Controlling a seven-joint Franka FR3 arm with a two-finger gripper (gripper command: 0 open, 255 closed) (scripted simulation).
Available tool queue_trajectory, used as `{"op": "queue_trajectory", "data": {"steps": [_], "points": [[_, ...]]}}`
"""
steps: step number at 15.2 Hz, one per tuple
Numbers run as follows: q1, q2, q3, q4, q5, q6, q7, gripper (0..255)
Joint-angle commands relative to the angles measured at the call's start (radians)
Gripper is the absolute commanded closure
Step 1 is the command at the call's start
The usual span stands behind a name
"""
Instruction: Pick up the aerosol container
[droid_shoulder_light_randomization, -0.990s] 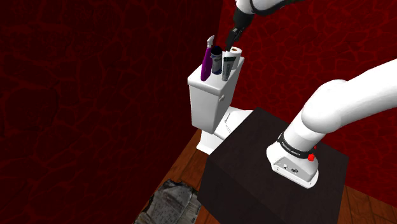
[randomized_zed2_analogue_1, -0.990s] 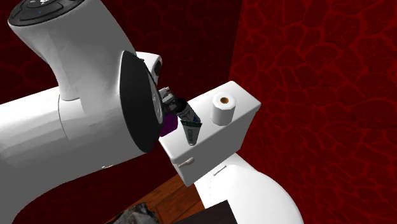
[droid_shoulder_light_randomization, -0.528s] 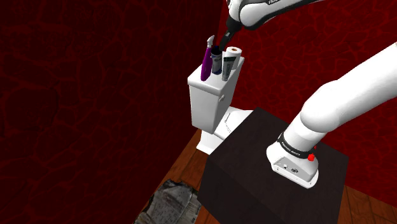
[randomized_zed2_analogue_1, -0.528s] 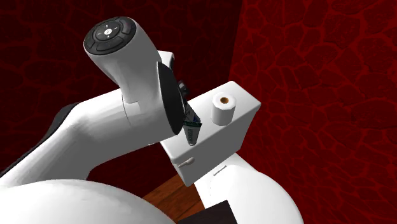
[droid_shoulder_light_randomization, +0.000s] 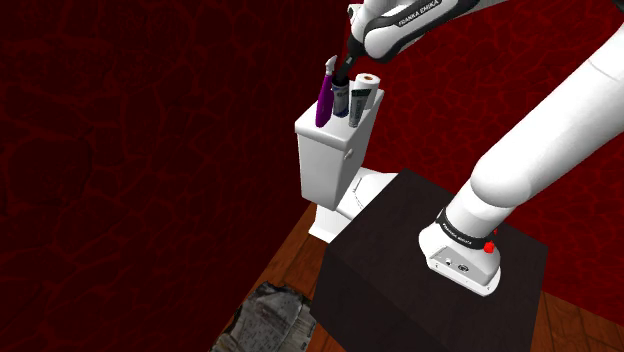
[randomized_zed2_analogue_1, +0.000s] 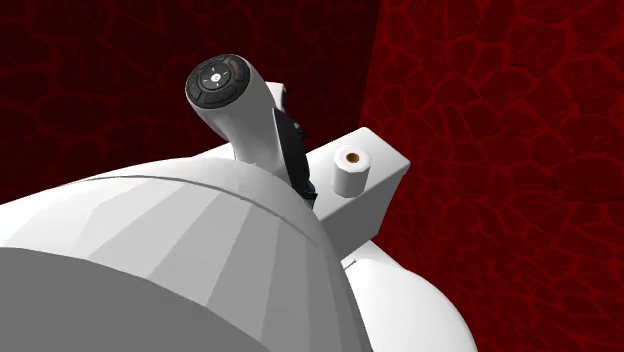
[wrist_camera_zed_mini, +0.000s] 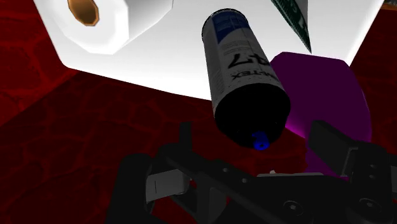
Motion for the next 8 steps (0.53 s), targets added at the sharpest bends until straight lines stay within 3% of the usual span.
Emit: {"op": "queue_trajectory", "data": {"steps": [1,6,7,8], "points": [[-0.005,0.015,0.000,-0.013,-0.012,0.030,0.010,0],[-0.013,0.046,0.001,-0.032,-0.036,0.079,0.034,0],[-0.013,0.046,0.000,-0.032,-0.036,0.080,0.034,255],[-0.013,0.047,0.000,-0.033,-0.036,0.081,0.034,255]]}}
